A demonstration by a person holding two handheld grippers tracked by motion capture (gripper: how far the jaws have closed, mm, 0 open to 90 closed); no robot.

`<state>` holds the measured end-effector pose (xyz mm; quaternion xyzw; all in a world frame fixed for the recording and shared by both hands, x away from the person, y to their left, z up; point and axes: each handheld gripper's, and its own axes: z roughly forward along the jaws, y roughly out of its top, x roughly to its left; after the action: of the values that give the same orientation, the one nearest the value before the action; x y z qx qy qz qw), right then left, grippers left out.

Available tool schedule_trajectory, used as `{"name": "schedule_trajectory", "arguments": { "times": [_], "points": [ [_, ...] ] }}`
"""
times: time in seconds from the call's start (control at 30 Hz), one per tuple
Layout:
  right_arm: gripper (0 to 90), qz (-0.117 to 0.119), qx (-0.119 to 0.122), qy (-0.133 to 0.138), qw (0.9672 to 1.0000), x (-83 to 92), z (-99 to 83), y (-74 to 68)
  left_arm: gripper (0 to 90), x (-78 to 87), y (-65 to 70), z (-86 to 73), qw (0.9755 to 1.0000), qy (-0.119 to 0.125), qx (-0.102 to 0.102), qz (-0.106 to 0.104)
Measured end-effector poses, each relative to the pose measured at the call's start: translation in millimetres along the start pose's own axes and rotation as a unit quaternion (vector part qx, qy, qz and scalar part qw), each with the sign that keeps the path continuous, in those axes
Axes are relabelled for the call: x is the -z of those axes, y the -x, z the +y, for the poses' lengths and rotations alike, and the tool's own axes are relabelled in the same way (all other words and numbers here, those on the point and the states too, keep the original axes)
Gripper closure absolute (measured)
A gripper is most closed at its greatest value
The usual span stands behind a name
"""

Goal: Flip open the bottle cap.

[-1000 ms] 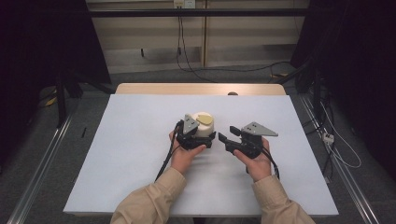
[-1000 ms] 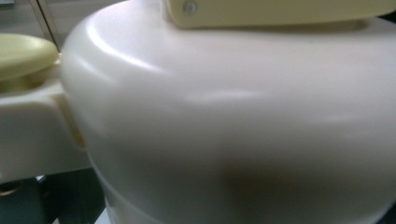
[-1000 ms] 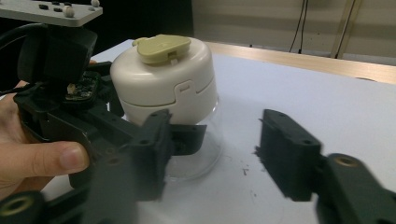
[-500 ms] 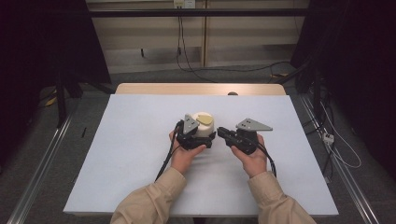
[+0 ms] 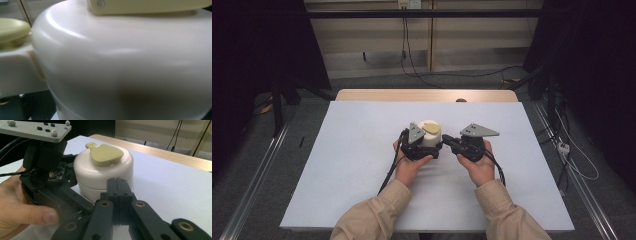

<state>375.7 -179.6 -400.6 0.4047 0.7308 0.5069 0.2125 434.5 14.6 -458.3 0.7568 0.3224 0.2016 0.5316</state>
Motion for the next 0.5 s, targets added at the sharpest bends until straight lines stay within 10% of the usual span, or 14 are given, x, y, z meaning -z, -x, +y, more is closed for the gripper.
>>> {"name": "schedule_trajectory", "arguments": {
  "times": [0.5],
  "points": [
    [90.0,-0.001,0.007,-0.005,1.0,-5.9,9.5,-0.2,4.9,0.1,-0.1,0.0,1.0,-0.001,-0.002,0.0]
  ]
}}
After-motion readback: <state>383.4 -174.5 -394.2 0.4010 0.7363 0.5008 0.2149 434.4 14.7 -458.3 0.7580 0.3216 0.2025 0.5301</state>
